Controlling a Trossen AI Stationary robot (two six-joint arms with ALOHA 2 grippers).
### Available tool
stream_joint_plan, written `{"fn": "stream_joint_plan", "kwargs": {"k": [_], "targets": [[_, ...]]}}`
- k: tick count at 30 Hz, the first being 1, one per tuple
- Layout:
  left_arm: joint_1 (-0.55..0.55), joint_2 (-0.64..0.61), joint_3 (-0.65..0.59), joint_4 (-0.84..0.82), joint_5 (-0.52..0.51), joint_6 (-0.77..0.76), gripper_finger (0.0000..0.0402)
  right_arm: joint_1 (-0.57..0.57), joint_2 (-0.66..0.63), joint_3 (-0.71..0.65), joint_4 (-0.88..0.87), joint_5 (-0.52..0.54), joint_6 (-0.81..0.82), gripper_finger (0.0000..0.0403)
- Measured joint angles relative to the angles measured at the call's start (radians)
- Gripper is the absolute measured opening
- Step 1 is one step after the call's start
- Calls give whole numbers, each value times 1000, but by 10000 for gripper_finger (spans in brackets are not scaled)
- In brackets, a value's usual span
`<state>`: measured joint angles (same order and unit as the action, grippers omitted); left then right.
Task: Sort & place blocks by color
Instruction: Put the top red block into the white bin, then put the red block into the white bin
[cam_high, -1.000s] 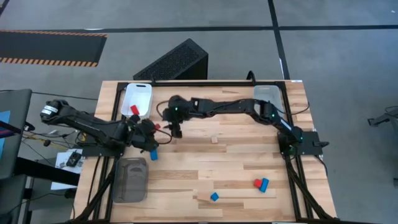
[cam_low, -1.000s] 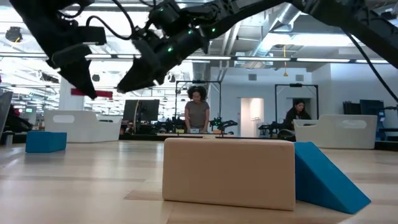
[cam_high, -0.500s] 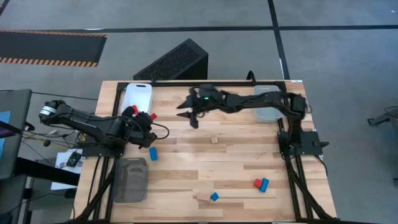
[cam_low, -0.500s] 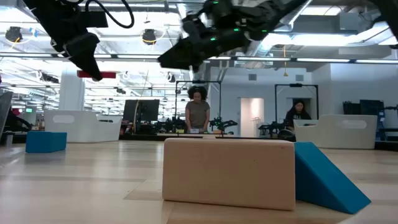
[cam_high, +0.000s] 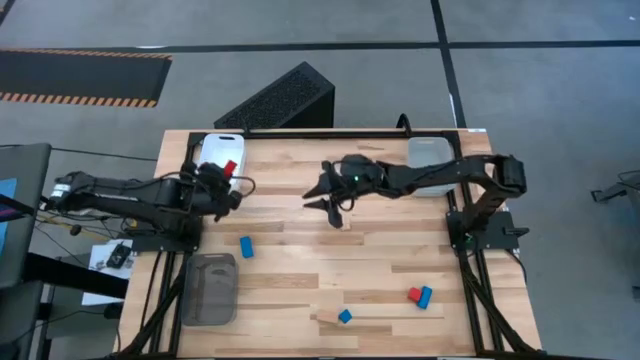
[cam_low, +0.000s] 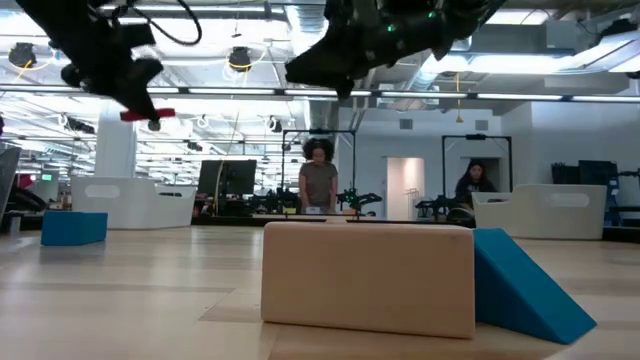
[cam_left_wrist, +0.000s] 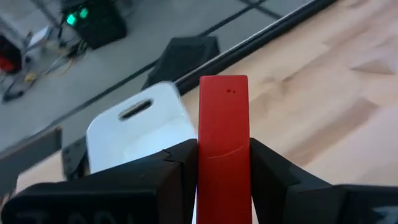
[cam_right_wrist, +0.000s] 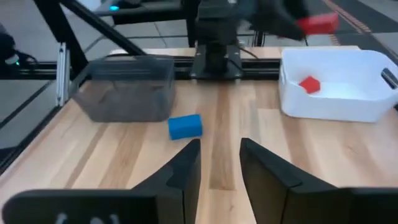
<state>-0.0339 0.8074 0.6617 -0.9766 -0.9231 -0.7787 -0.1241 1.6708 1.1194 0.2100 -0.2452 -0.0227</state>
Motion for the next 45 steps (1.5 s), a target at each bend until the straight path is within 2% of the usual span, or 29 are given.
{"fn": "stream_joint_plan", "kwargs": {"k": [8, 12, 18, 23, 34, 39, 45], "targets": [[282, 9, -97, 105, 51, 10, 89, 96, 1, 0, -118, 138, 51, 135], [398, 36, -142, 203, 64, 76, 89, 123, 1, 0, -127, 225, 71, 138], [537, 98, -176, 388, 143, 178, 89, 129, 1, 0, -101, 245, 131, 138], [622, 176, -177, 427, 191, 197, 89, 134, 1, 0, -103, 248, 157, 137], [648, 317, -177, 432, 204, 184, 138, 139, 2, 0, -145, 249, 146, 142], [647, 316, -177, 449, 194, 200, 145, 167, 2, -25, -129, 324, 153, 139], [607, 252, -177, 400, 186, 235, 151, 223, 2, -90, 8, 393, 251, 141]]}}
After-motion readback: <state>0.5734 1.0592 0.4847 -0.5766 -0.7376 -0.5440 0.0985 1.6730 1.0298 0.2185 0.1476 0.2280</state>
